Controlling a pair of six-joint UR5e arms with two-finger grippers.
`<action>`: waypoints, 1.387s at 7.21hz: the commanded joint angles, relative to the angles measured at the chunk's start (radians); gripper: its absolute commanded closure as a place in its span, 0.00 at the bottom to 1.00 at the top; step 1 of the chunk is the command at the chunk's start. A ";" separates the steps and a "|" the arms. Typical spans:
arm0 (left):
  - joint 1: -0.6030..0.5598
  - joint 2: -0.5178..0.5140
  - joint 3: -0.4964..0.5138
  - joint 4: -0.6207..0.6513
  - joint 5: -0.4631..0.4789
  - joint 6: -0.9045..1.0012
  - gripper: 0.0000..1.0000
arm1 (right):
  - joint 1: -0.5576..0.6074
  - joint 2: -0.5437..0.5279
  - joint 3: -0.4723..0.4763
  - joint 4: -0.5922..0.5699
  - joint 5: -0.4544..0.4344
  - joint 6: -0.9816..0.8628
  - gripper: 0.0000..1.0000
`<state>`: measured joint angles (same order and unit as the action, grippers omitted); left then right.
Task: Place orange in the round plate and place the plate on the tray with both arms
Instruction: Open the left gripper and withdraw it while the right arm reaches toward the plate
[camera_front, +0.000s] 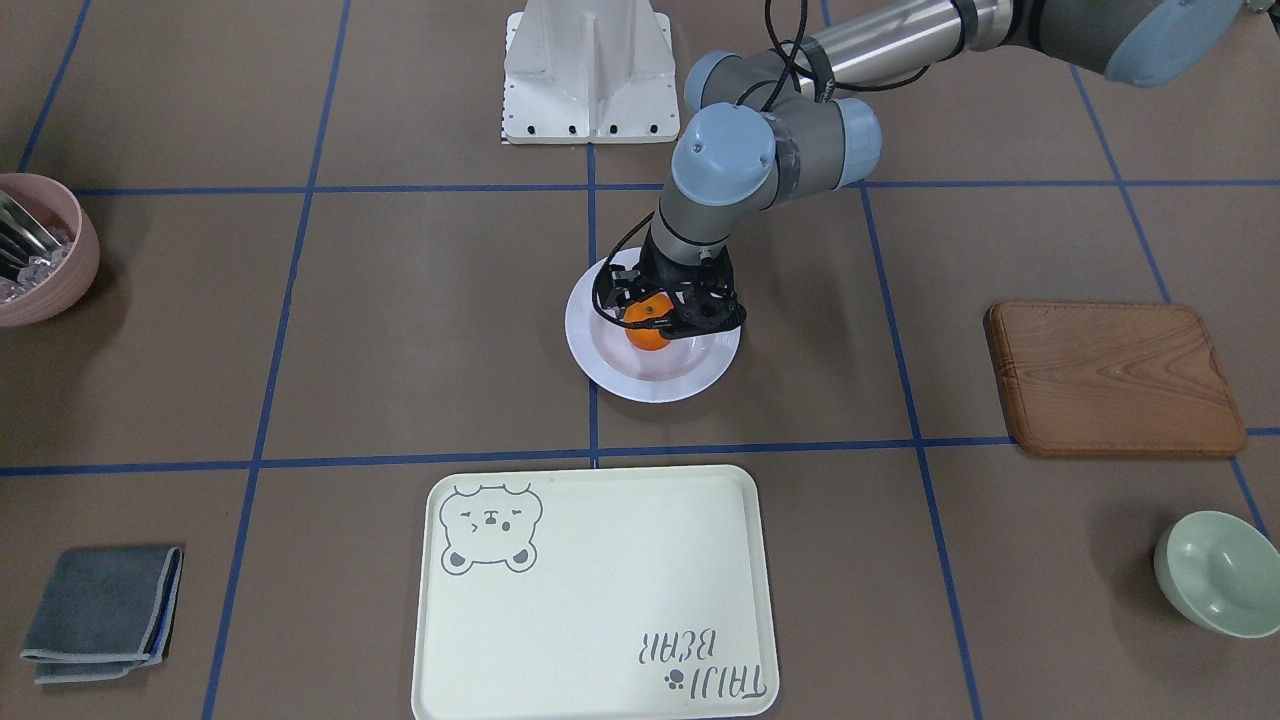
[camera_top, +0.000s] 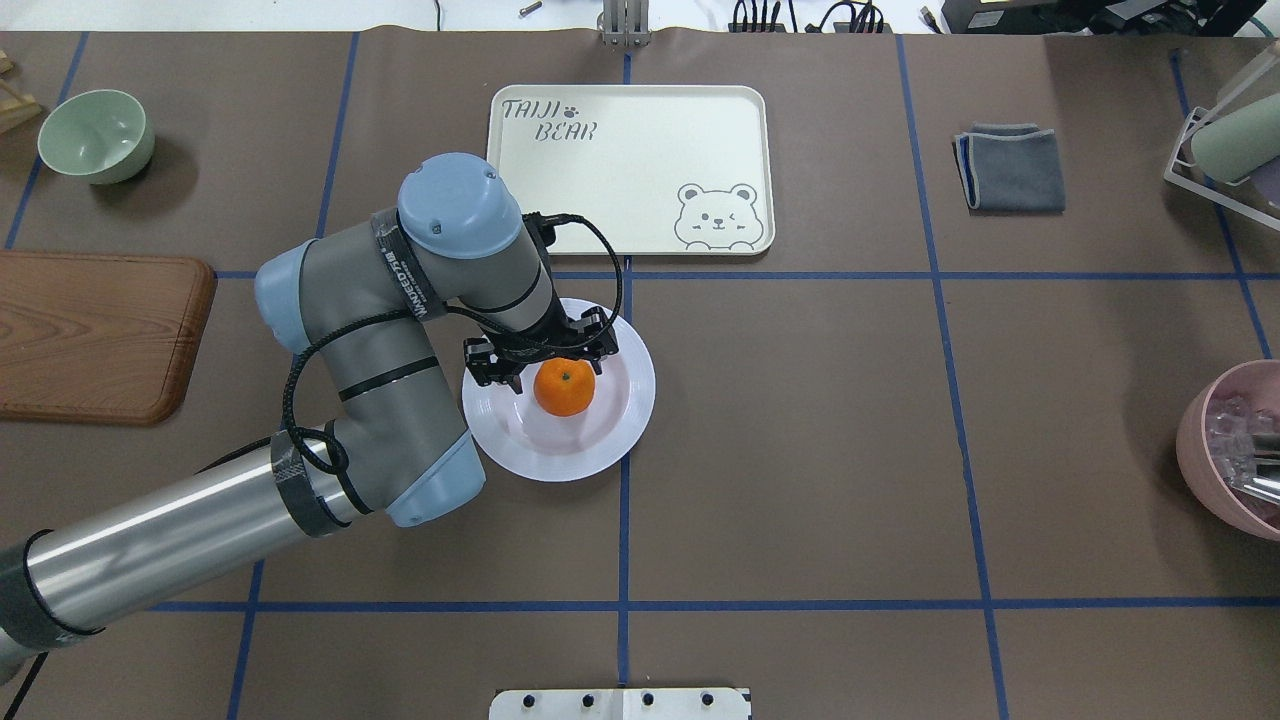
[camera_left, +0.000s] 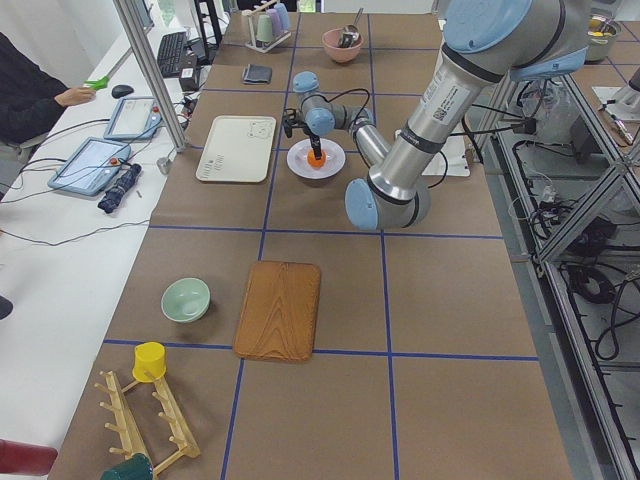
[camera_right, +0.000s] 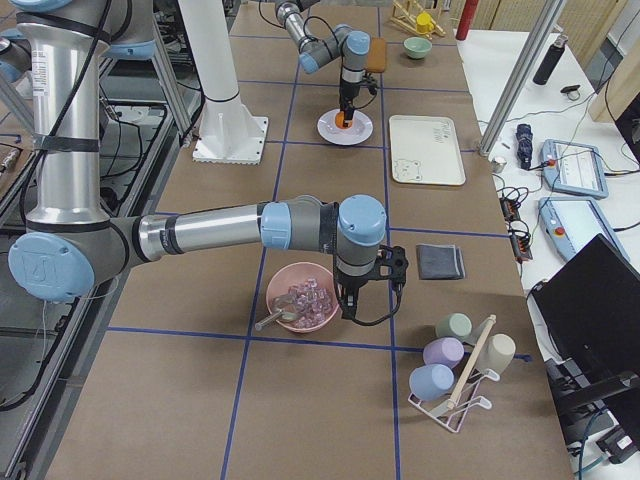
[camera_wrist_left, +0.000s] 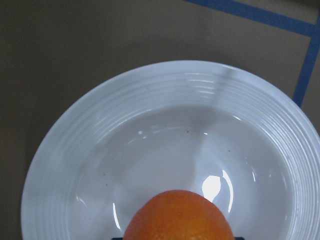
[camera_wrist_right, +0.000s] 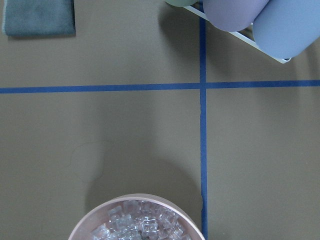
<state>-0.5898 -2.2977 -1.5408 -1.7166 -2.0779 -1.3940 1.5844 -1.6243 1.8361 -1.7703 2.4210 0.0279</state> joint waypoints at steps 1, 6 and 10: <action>-0.066 0.125 -0.146 0.006 -0.001 0.015 0.01 | -0.036 0.050 0.060 0.012 0.032 0.167 0.00; -0.283 0.253 -0.199 0.104 -0.048 0.423 0.01 | -0.433 0.231 0.134 0.267 0.055 0.880 0.00; -0.409 0.254 -0.088 0.095 -0.047 0.631 0.01 | -0.619 0.326 -0.148 0.954 0.027 1.334 0.00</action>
<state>-0.9713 -2.0453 -1.6498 -1.6163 -2.1249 -0.8710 1.0235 -1.3527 1.7766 -1.0115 2.4658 1.2035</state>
